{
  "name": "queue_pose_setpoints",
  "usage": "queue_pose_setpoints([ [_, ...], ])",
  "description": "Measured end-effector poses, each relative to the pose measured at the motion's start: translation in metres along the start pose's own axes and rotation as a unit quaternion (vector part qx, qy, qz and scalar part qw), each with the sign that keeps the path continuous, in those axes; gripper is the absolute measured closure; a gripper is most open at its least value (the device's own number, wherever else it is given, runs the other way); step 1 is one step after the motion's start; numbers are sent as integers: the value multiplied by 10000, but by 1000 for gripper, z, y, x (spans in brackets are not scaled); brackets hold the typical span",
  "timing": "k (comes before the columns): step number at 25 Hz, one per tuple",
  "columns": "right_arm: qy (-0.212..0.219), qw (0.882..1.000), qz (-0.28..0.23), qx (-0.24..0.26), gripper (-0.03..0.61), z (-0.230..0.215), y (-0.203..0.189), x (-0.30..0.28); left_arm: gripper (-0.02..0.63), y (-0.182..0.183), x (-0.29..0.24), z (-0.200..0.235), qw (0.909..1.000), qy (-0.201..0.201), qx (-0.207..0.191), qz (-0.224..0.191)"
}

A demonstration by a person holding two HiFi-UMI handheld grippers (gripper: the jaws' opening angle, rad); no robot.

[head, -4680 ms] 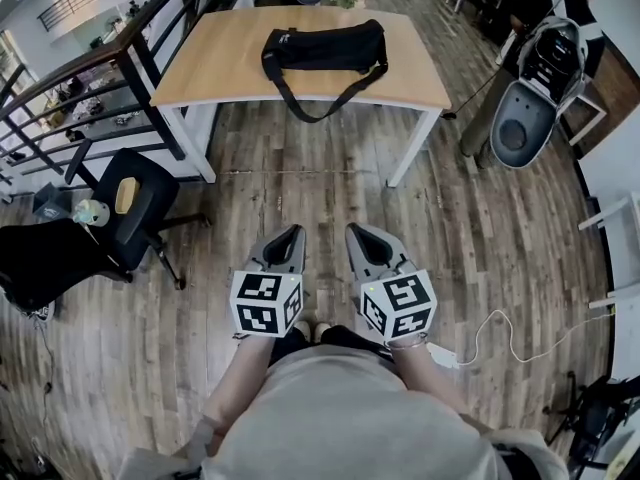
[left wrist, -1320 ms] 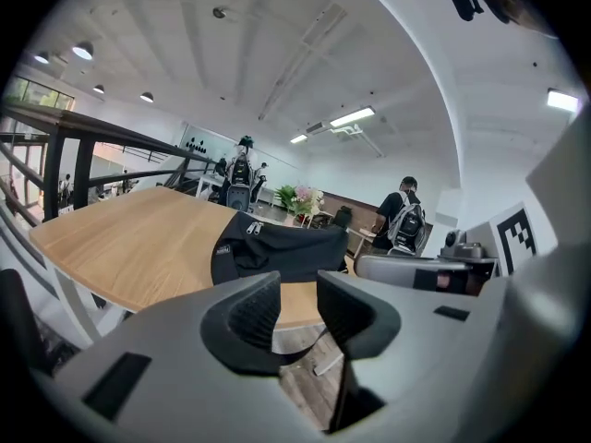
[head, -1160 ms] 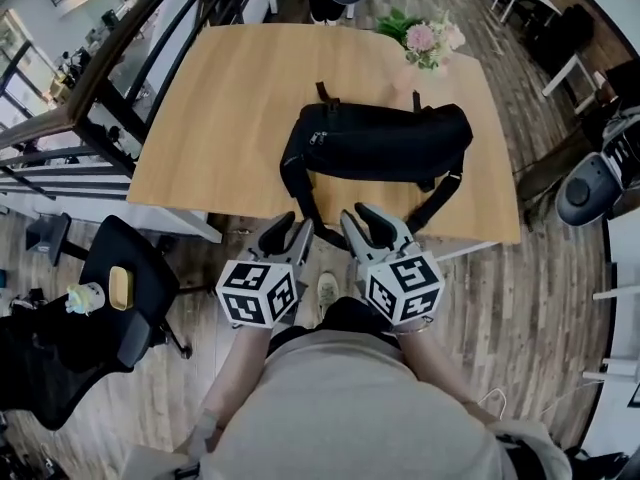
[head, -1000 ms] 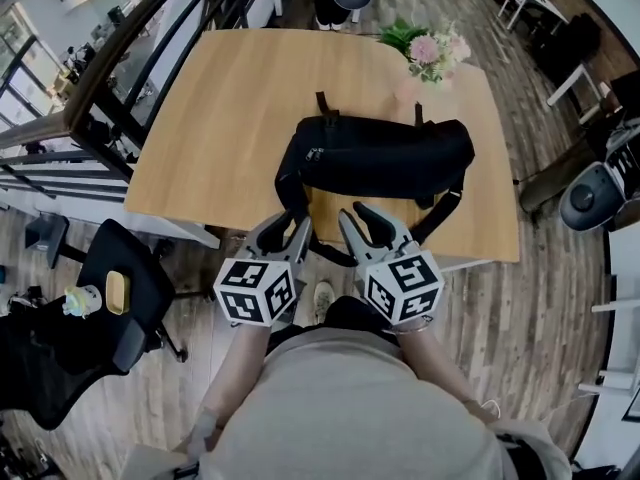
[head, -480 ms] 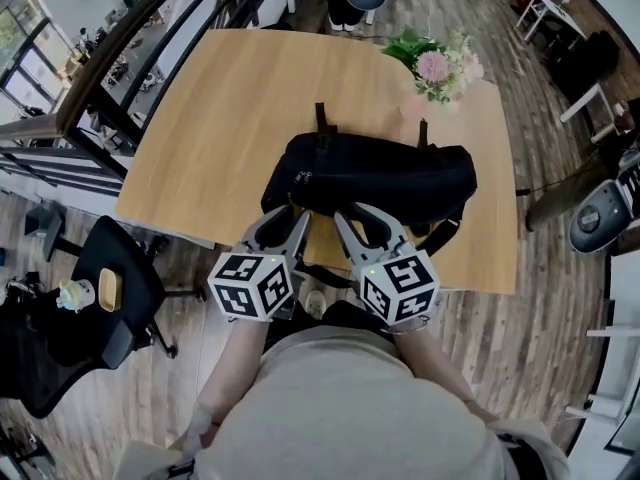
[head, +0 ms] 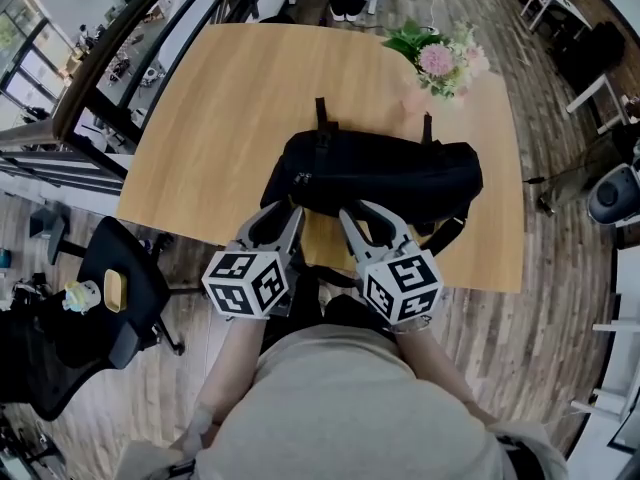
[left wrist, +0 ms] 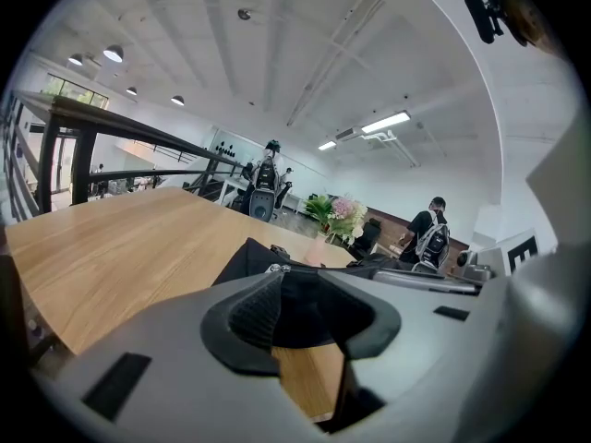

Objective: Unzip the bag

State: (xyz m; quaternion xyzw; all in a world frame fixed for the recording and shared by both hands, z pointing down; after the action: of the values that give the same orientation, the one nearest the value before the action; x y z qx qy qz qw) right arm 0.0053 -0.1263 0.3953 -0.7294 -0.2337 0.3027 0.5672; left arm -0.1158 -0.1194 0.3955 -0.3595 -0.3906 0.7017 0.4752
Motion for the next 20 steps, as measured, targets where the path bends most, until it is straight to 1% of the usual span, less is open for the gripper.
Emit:
queue_pose_setpoints([
  [5, -117, 9999, -11, -37, 488, -4, -2, -8, 479, 3, -11, 15, 9999, 69, -109, 76],
  [11, -401, 9992, -15, -90, 488, -13, 4, -21, 479, 11, -26, 26, 9997, -51, -136, 197],
  [17, -488, 9987, 125, -43, 488, -9, 3, -33, 477, 14, -36, 41, 9992, -101, -107, 371],
  [20, -540, 9984, 154, -51, 488, -8, 2, -37, 473, 15, -39, 49, 9990, -73, -171, 419],
])
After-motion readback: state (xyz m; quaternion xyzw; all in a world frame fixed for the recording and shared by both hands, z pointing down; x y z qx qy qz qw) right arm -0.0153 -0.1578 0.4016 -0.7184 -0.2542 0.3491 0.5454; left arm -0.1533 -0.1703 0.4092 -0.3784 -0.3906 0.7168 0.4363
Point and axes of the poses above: the fingertips, and each gripper's own axes: x backward along the fingers, z to its left, y out of its top, the point moved 2 cm from there along x, backward along the fingers, and after that the axes turned 9 degrees about -z, right-handed, at the moved point
